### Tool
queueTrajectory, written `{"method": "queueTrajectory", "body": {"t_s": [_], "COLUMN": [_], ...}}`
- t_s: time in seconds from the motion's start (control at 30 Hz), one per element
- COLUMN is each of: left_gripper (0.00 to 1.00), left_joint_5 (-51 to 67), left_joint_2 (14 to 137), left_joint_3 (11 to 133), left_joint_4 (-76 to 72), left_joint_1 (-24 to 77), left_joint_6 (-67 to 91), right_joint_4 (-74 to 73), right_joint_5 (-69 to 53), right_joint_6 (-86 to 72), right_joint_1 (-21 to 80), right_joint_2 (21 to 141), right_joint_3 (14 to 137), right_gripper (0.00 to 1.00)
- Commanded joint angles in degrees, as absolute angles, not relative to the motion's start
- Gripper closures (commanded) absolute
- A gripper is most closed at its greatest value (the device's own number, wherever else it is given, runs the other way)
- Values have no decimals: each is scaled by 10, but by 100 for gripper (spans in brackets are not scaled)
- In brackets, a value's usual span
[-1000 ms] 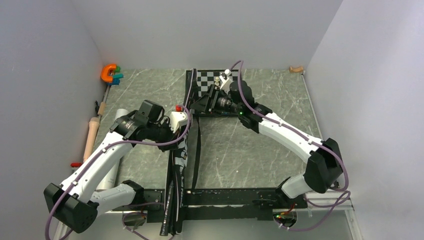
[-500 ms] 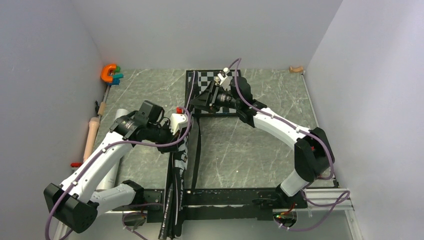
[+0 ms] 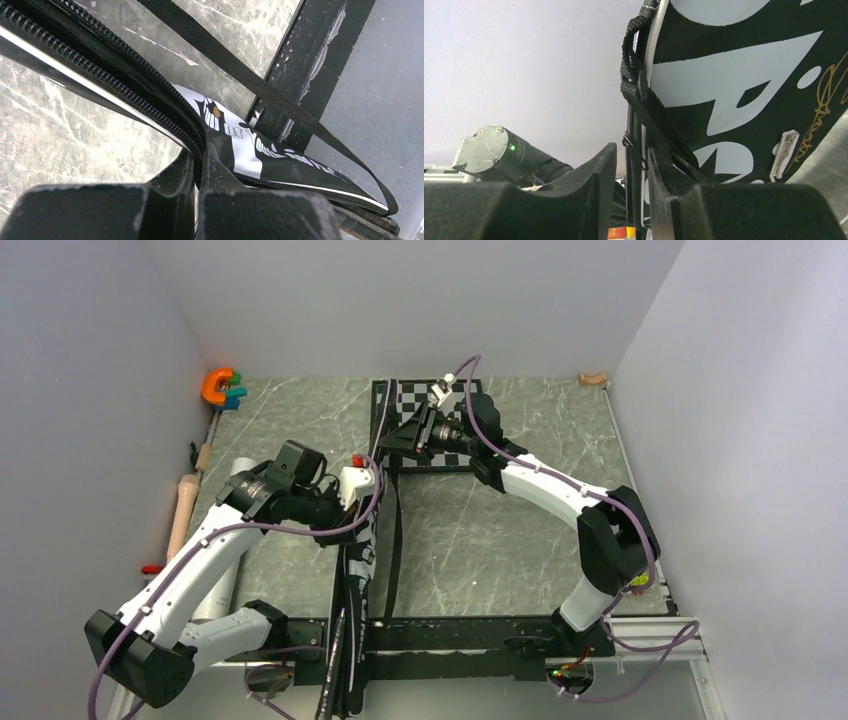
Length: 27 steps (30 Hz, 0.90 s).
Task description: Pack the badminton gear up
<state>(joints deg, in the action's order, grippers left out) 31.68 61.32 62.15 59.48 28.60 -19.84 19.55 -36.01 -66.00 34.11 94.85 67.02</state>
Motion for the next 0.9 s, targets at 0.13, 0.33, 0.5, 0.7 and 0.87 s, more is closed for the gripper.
{"method": "queueTrajectory", "body": {"t_s": [0.13, 0.33, 0.5, 0.7, 0.87], "left_gripper": [100, 100, 100, 100, 100], "left_joint_5": [356, 352, 343, 337, 343], "left_joint_2": [592, 592, 593, 592, 591], "left_joint_3": [656, 659, 660, 654, 653], "left_joint_4": [596, 598, 598, 595, 595], "left_joint_1": [289, 289, 289, 289, 289], "left_joint_6": [-222, -220, -220, -221, -219], "right_joint_4": [280, 281, 270, 238, 229], "right_joint_5": [-394, -396, -400, -414, -411], "right_joint_6": [-689, -688, -681, -653, -644], "right_joint_1": [332, 332, 334, 334, 331], "right_joint_2": [945, 934, 918, 888, 878], "right_joint_3": [666, 657, 647, 621, 612], "right_gripper": [83, 100, 100, 93, 76]}}
